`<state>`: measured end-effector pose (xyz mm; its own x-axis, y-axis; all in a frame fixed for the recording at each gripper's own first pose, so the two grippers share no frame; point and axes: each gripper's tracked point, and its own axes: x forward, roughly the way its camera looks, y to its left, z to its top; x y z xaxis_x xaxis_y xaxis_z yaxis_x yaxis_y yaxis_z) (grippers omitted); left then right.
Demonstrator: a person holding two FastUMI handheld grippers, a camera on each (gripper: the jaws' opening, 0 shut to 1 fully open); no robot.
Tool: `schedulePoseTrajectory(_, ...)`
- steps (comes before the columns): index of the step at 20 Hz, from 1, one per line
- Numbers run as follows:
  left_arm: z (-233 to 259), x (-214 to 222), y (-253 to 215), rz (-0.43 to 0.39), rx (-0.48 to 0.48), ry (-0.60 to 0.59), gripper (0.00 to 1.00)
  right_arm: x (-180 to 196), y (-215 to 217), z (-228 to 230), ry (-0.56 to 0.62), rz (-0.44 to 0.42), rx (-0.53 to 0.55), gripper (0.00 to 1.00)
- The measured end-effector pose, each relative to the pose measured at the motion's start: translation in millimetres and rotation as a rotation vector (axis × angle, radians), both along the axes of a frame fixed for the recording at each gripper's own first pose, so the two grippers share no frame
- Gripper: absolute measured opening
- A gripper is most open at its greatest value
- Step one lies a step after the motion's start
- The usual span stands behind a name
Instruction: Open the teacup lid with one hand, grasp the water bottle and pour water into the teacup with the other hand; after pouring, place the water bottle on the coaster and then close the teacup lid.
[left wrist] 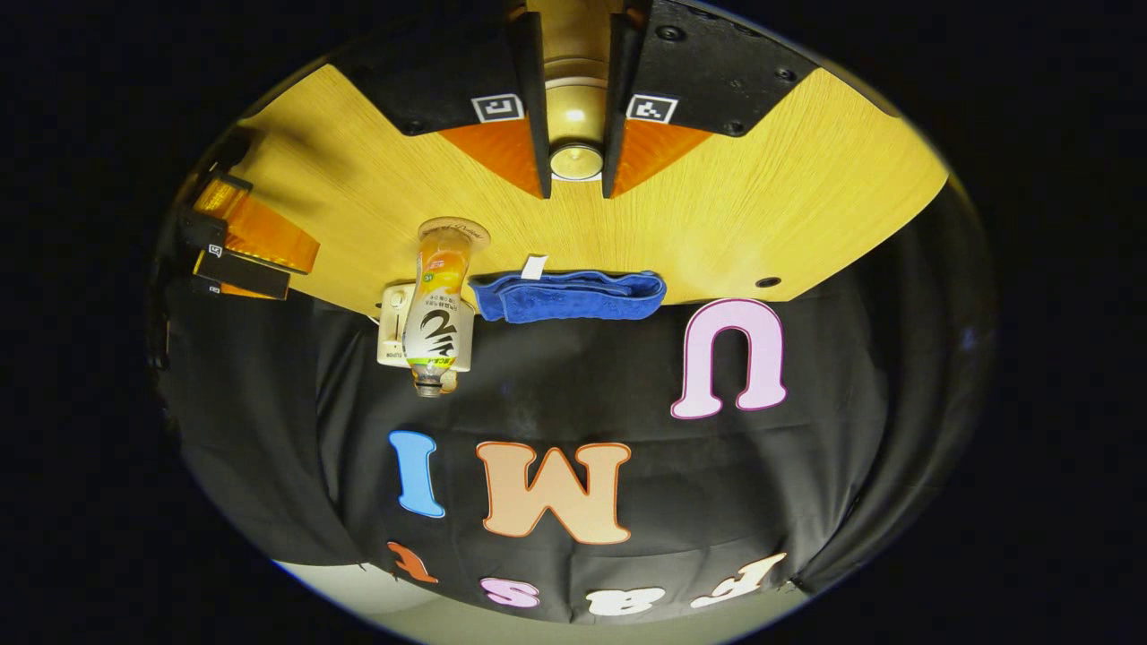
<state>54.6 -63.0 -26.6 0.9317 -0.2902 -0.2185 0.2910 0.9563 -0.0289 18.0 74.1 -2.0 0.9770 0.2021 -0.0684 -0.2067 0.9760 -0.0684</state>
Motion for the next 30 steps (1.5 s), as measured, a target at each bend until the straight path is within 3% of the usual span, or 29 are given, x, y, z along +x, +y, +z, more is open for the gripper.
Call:
schedulePoseTrajectory(2, 1, -2, 0, 0.005, -0.006, -0.011, 0.3, -4, 2, -2, 0.008, 0.008, 0.012, 0.96)
schedulePoseTrajectory(5, 6, -6, 5, 0.03, -0.018, -0.033, 0.78, -12, 3, -2, 0.008, 0.012, 0.017, 0.96)
schedulePoseTrajectory(7, 17, -11, 9, 0.051, -0.024, -0.072, 0.89, -18, 4, 1, 0.006, 0.017, 0.029, 0.98)
schedulePoseTrajectory(14, 40, -48, 11, 0.112, -0.059, -0.173, 0.91, -42, 2, 5, -0.009, 0.006, 0.061, 0.98)
schedulePoseTrajectory(19, 44, -67, 2, 0.118, -0.045, -0.233, 0.91, -55, -15, 2, -0.032, -0.072, 0.072, 0.98)
schedulePoseTrajectory(28, 24, -78, -6, 0.134, -0.076, -0.178, 0.91, -63, -24, -8, -0.035, -0.136, 0.075, 0.97)
schedulePoseTrajectory(30, 33, -79, -5, 0.145, -0.076, -0.235, 0.93, -65, -22, -3, -0.061, -0.132, 0.084, 0.98)
